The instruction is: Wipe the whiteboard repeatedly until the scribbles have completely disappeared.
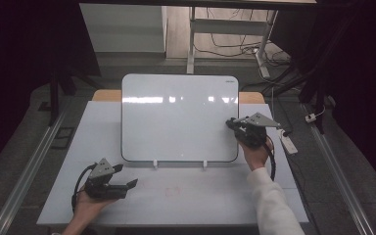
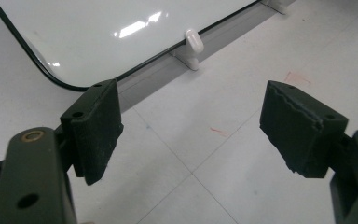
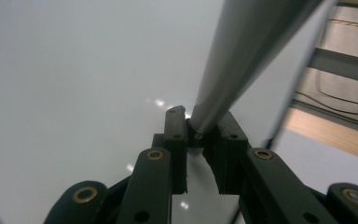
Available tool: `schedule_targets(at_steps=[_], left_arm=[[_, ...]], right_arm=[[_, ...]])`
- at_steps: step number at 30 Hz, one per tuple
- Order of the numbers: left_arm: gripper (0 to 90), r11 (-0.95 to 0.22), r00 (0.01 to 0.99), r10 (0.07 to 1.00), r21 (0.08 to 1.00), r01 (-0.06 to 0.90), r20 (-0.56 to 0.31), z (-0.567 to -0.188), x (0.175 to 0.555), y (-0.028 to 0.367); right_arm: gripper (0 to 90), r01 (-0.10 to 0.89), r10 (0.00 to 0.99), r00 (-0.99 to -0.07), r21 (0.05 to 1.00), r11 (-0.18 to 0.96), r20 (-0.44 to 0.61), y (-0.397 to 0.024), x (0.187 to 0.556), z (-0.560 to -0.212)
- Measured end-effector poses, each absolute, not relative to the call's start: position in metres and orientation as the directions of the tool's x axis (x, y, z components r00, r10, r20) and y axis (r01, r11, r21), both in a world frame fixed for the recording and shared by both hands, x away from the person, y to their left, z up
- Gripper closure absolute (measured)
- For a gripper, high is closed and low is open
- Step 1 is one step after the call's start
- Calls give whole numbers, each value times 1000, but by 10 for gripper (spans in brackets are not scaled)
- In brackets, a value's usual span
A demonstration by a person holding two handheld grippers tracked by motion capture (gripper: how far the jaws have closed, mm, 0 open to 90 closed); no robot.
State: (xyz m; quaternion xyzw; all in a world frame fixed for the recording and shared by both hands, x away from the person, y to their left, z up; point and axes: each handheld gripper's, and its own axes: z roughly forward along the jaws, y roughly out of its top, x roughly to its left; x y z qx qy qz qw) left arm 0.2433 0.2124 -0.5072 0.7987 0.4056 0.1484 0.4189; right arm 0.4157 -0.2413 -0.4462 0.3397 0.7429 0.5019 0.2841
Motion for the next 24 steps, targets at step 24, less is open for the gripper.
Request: schedule_targets(at_steps=[24], left_arm=[[213,-315,626,773,793,521,-104,-506,243,213]], right_arm=[[773,237,800,-598,941,243,-55,-233,411,-449]])
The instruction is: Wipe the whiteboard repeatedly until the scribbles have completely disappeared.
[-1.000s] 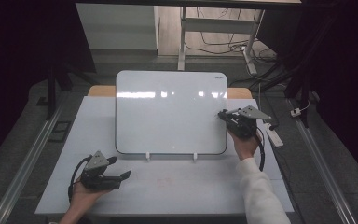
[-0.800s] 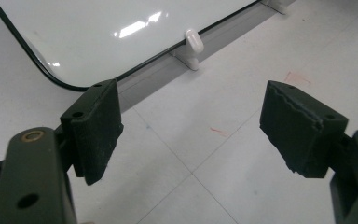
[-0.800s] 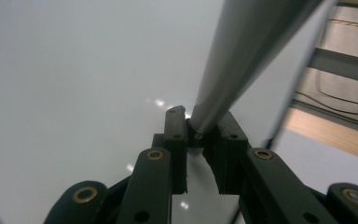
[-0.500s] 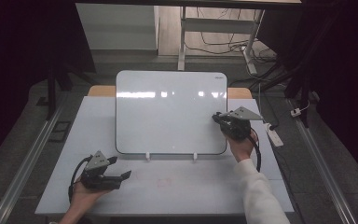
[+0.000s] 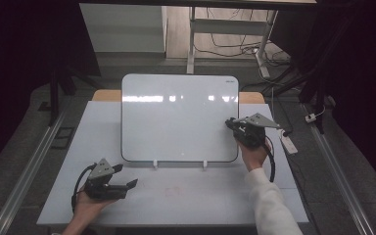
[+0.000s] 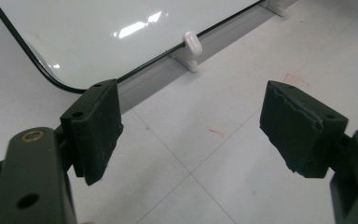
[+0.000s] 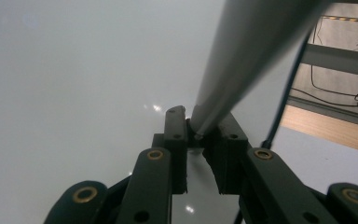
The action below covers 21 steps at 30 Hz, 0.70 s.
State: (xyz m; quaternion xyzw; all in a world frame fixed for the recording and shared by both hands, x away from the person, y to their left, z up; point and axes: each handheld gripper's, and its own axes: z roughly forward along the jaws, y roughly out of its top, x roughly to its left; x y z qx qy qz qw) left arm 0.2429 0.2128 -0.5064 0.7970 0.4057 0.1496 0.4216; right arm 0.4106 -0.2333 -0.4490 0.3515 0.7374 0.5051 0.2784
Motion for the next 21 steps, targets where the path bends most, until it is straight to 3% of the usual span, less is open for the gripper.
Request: schedule_targets(at_steps=[3,8,13,21], left_arm=[[212,-321,627,772,789,523,-101,-507,244,212],[212,-317,625,774,793,520,-100,-506,242,212],[212,-320,626,773,790,523,-101,-507,244,211],[212,-319,625,774,790,524,-102,-507,244,211]], right_arm=[[773,216,759,-641,922,322,-115,-225,403,-454],[773,225,830,-552,945,236,-76,-247,412,-447],[773,222,802,-588,933,283,-104,-242,409,-448],[772,224,843,-536,956,189,-41,-250,440,-423]])
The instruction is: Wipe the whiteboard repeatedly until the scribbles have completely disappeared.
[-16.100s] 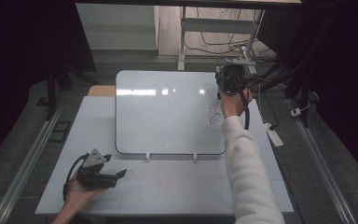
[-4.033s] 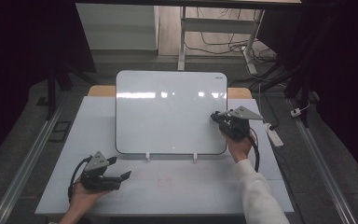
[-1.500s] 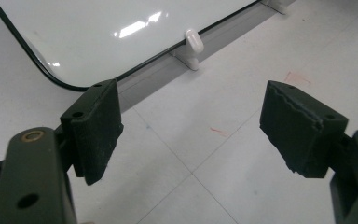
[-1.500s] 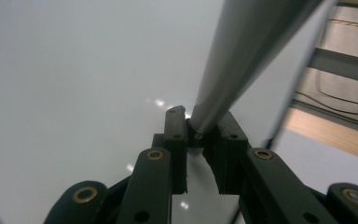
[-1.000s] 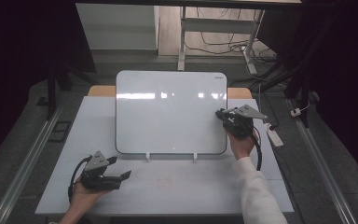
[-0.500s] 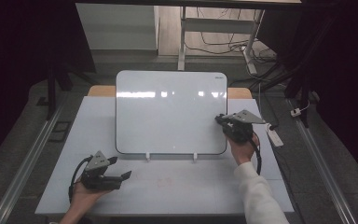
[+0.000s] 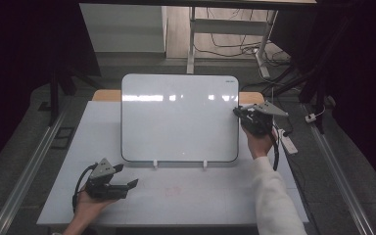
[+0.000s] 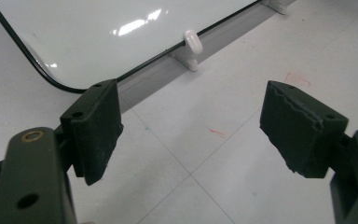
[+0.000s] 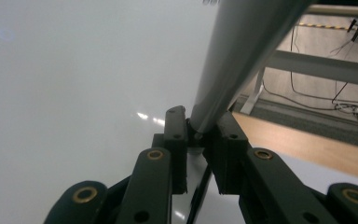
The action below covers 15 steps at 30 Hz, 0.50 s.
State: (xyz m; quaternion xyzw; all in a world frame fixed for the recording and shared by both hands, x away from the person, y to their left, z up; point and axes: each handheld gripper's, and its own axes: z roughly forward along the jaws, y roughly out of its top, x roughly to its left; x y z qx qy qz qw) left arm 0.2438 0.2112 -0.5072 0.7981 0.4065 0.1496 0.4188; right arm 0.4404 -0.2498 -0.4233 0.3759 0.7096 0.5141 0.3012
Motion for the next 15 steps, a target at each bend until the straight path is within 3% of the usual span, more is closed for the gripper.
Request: schedule_targets(at_steps=[6,15], left_arm=[[212,-312,624,774,792,525,-109,-507,244,214],[213,-316,627,772,794,520,-103,-506,243,212]], right_arm=[[773,216,846,-531,958,187,-46,-242,453,-415],[772,235,757,-650,927,293,-75,-224,418,-444]])
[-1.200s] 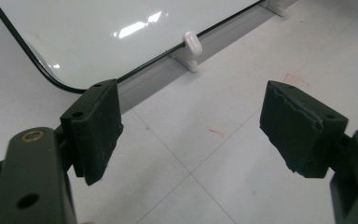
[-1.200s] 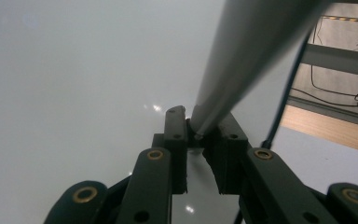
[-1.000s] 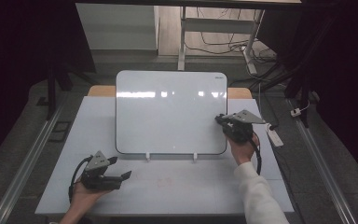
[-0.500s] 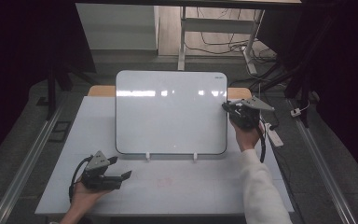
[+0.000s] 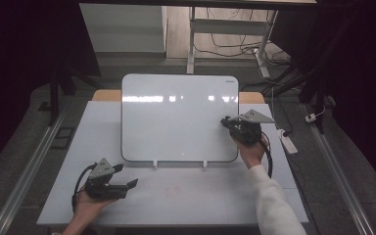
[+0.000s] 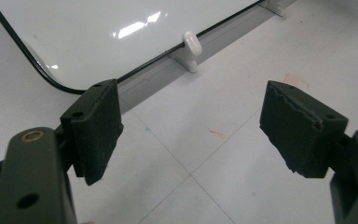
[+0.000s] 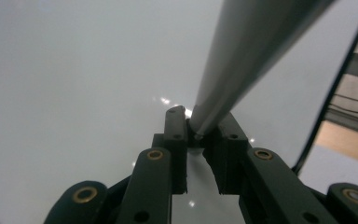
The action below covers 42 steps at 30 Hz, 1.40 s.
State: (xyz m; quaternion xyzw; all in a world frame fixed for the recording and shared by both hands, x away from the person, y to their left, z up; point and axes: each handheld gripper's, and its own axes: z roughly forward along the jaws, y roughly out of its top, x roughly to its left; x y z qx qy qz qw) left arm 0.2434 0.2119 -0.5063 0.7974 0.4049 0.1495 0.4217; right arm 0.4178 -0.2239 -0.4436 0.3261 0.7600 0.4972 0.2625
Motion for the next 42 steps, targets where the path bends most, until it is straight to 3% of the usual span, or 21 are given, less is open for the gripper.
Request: schedule_targets(at_steps=[14,23,42], left_arm=[[213,-314,623,775,795,520,-101,-506,245,211],[220,-307,629,772,814,493,-90,-503,244,206],[228,-295,645,759,835,465,-90,-497,242,202]], right_arm=[[772,267,693,-721,929,255,16,-236,379,-443],[772,305,623,-780,901,310,50,-226,349,-455],[771,330,560,-825,870,366,78,-203,336,-470]])
